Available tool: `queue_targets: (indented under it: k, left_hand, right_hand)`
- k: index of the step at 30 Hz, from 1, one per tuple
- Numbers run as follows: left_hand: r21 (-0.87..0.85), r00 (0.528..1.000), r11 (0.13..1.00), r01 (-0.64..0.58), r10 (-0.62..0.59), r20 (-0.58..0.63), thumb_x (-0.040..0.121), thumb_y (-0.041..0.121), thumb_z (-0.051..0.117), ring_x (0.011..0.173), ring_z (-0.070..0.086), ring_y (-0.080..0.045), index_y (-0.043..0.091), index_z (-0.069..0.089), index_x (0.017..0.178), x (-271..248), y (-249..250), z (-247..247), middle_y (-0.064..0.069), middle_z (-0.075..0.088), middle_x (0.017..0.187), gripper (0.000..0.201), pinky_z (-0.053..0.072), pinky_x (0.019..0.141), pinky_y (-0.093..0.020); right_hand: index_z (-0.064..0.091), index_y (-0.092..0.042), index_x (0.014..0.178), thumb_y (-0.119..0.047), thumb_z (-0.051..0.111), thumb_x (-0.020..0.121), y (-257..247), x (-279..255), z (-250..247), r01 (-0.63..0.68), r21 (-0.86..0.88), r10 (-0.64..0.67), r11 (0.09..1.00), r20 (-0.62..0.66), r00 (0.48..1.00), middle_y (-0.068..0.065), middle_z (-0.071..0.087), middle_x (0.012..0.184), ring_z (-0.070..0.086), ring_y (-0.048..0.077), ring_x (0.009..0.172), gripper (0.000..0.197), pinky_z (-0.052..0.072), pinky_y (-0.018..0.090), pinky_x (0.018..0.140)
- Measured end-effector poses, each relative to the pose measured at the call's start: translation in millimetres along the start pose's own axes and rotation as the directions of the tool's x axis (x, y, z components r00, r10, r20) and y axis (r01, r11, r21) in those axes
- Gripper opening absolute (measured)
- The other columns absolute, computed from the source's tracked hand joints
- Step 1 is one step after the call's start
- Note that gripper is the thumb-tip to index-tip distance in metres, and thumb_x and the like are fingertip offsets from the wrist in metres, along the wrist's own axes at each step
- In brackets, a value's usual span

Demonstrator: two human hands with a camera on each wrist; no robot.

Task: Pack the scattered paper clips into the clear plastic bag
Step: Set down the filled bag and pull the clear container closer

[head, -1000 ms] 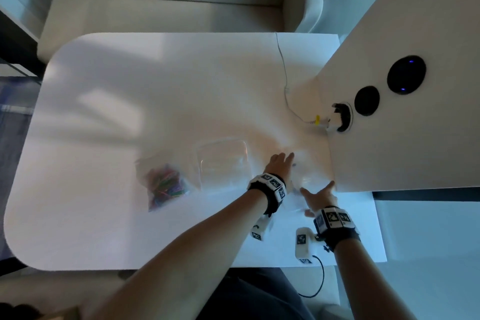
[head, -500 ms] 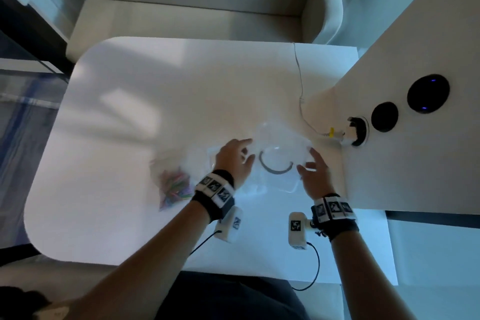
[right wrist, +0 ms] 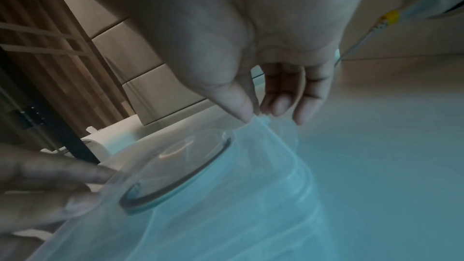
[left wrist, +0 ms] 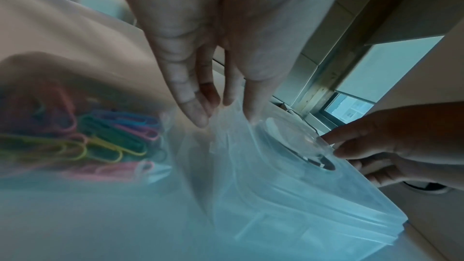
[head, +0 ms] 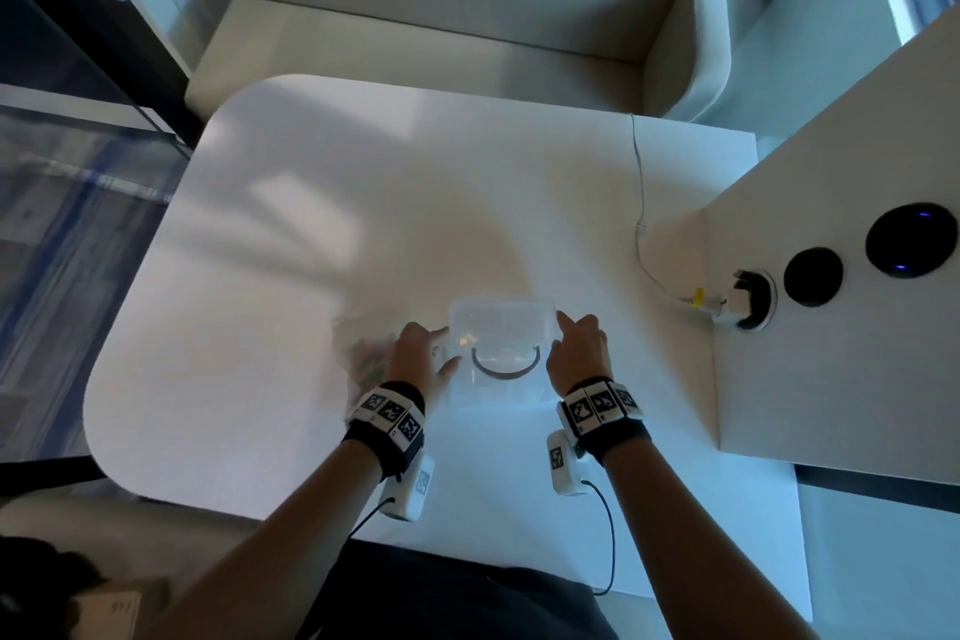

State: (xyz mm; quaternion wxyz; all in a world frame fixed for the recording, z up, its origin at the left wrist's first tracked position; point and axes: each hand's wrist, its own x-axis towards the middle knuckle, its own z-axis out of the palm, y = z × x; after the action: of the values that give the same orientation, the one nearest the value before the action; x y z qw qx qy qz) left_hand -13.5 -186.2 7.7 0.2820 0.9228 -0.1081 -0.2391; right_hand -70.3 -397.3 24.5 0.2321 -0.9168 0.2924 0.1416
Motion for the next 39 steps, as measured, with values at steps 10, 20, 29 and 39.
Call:
queue_targets:
  k: [10,20,29,39]
  left_hand:
    - [-0.167,0.998,0.985,0.03,-0.022,0.051,0.089,0.025,0.073,0.089,0.061,-0.006,0.024,0.054,0.14,-1,-5,2,0.002,0.061,0.119,0.055,0.045,0.086,-0.012]
    - [-0.317,0.968,0.915,0.25,-0.235,0.087,0.08,0.037,0.081,0.085,0.065,-0.014,0.01,0.068,0.117,4,5,-5,-0.006,0.076,0.104,0.048,0.049,0.08,-0.021]
    - [-0.214,0.989,0.967,0.14,-0.148,-0.021,0.088,0.023,0.074,0.079,0.061,-0.018,0.003,0.076,0.087,3,20,1,-0.011,0.073,0.082,0.02,0.046,0.083,-0.021]
    - [-0.189,0.991,0.973,0.13,-0.134,-0.012,0.086,0.025,0.076,0.084,0.066,-0.018,0.011,0.076,0.089,0,27,-8,-0.008,0.073,0.085,0.014,0.048,0.084,-0.022]
  right_hand:
    - [0.058,-0.019,0.128,-0.004,0.054,0.09,26,1,-2,-0.083,0.311,0.089,0.947,-0.004,0.996,0.011,0.047,0.124,0.054,0.014,0.091,0.041,0.043,0.019,0.088]
    - [0.06,-0.019,0.127,-0.015,0.064,0.086,36,-6,5,-0.073,0.34,0.088,0.938,-0.029,0.996,0.007,0.069,0.1,0.06,0.016,0.087,0.042,0.048,0.026,0.095]
    - [0.076,-0.01,0.097,-0.019,0.084,0.07,51,-18,22,-0.269,0.729,0.377,0.629,0.016,0.926,0.004,0.075,0.082,0.073,0.018,0.074,0.029,0.059,0.036,0.084]
    - [0.078,-0.011,0.081,-0.025,0.075,0.077,29,-25,6,-0.103,0.266,0.172,0.959,-0.253,0.952,0.009,0.076,0.083,0.071,0.025,0.077,0.014,0.056,0.029,0.074]
